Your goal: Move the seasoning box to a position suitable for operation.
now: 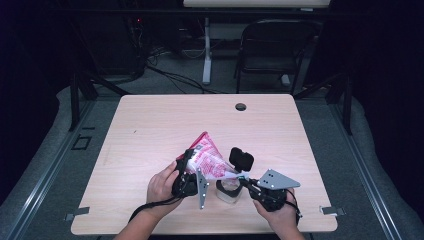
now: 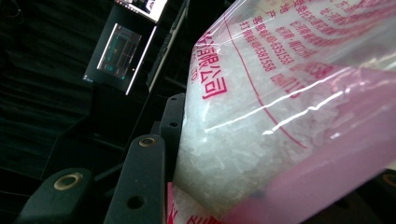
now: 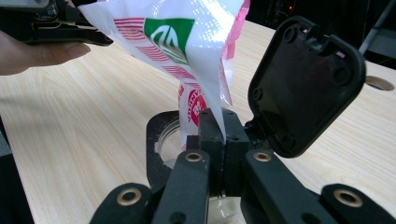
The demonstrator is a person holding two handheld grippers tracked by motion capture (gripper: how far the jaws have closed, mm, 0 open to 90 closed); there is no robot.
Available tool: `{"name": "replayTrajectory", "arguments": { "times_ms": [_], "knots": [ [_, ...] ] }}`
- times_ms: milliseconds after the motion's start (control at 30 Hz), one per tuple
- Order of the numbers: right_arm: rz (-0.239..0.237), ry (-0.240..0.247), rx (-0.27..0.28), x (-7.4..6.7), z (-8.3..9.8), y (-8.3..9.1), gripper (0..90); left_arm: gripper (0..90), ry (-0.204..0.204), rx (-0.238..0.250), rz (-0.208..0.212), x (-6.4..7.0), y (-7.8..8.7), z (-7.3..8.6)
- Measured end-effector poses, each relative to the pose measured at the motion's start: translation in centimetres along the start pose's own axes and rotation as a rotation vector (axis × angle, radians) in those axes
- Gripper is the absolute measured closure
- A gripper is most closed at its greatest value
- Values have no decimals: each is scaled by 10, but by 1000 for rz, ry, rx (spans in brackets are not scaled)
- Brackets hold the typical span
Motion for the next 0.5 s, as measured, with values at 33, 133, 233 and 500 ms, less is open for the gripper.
{"name": "replayTrajectory", "arguments": {
  "times_ms": [33,133,233,500],
  "knots": [
    [2,1,-3,0,0,0,900,660,0,1,0,0,0,0],
    [-3,-2,-2,-1,1,-2,900,660,-7,6,-8,0,0,0],
    [-2,1,-7,-1,2,-1,900,660,-4,5,-8,0,0,0],
    [-5,3,-10,-2,3,-2,900,660,-18,11,-16,0,2,1]
  ]
}}
Point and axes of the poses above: each handheld gripper's, and its own axes: y roughly backward along the jaws, z roughly out of its underside, x roughly to its right, the point moved 2 cm from there along -y, roughly forward along the jaws, and after that the axes turned 9 degrees about -y, right-handed, at the moved point
